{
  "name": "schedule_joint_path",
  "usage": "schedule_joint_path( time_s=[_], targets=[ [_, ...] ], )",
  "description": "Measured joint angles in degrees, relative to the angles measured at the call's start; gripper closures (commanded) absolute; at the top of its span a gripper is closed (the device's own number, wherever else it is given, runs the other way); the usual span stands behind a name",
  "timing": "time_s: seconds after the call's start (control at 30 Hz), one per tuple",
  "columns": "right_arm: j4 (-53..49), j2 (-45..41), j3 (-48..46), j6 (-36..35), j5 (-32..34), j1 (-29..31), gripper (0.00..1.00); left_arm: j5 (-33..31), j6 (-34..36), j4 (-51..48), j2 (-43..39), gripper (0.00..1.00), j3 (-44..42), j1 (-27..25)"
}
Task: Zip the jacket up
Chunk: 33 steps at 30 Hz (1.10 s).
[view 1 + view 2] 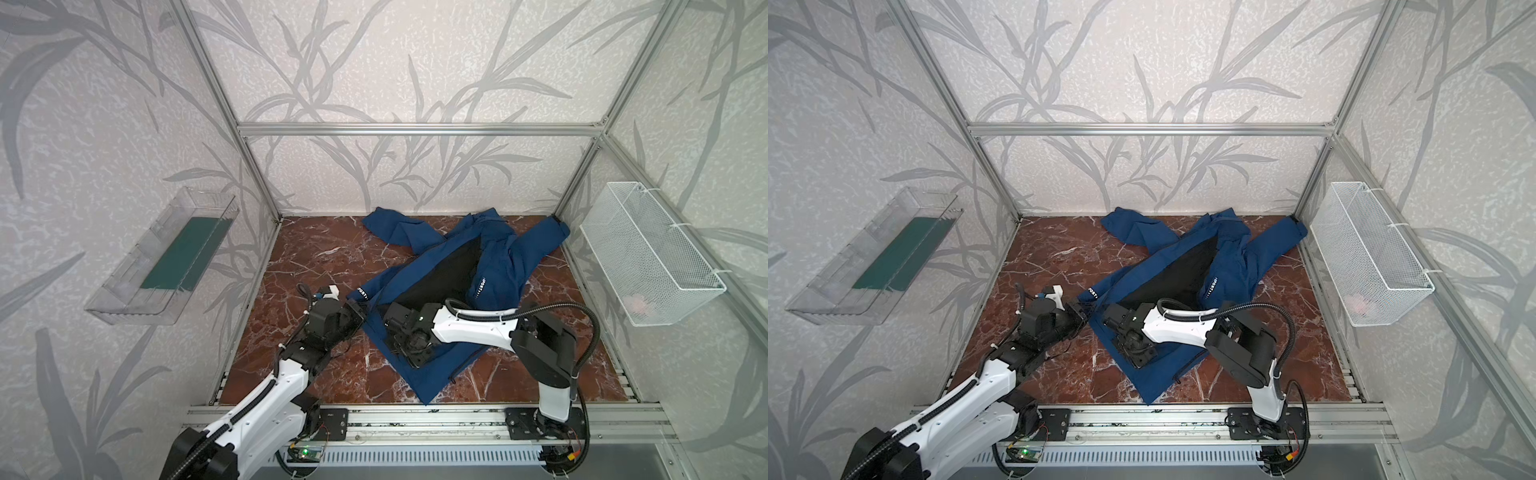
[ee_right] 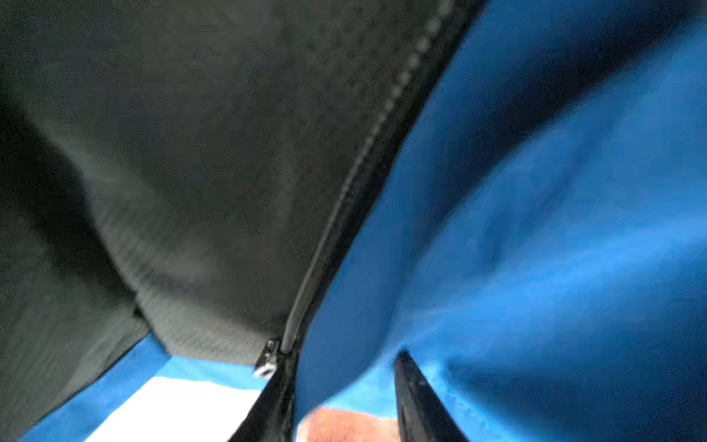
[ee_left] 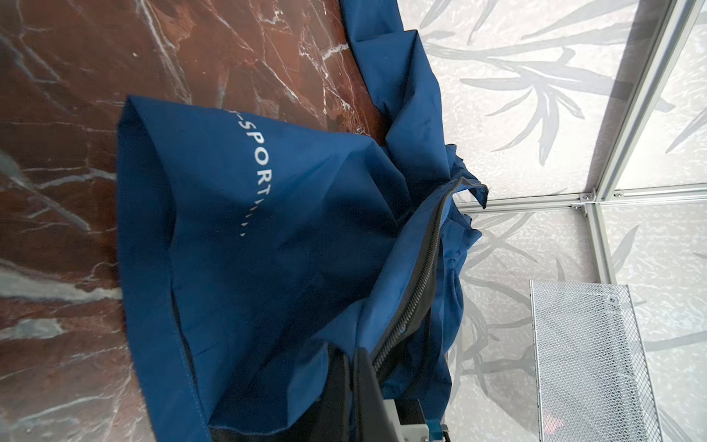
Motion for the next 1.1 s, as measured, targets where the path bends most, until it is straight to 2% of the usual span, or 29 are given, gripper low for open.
schedule_joint_path(
  time_s=[0.3, 0.6, 0.8, 1.1],
  targets=[
    [-0.61, 1.2, 1.57, -0.92, 0.07, -0.07, 0.77, -0.02, -0.2, -0.17, -0.07, 1.0, -0.96, 0.2],
    [-0.22, 1.84, 2.4, -2.14, 0.31, -0.37, 1.0, -0.17, -0.17, -1.01, -0.94, 1.0, -2.64, 0.2],
    [0.2, -0.09, 0.44, -3.63, 1.55, -0.33, 1.0, -0.17, -0.04, -1.29, -1.55, 1.0, -2.67, 0.2],
    [6.91, -10.36, -10.84, -4.17, 2.25, -0.28, 0.97, 0.02, 0.33, -1.36, -0.74, 1.0, -2.67, 0.2]
  ],
)
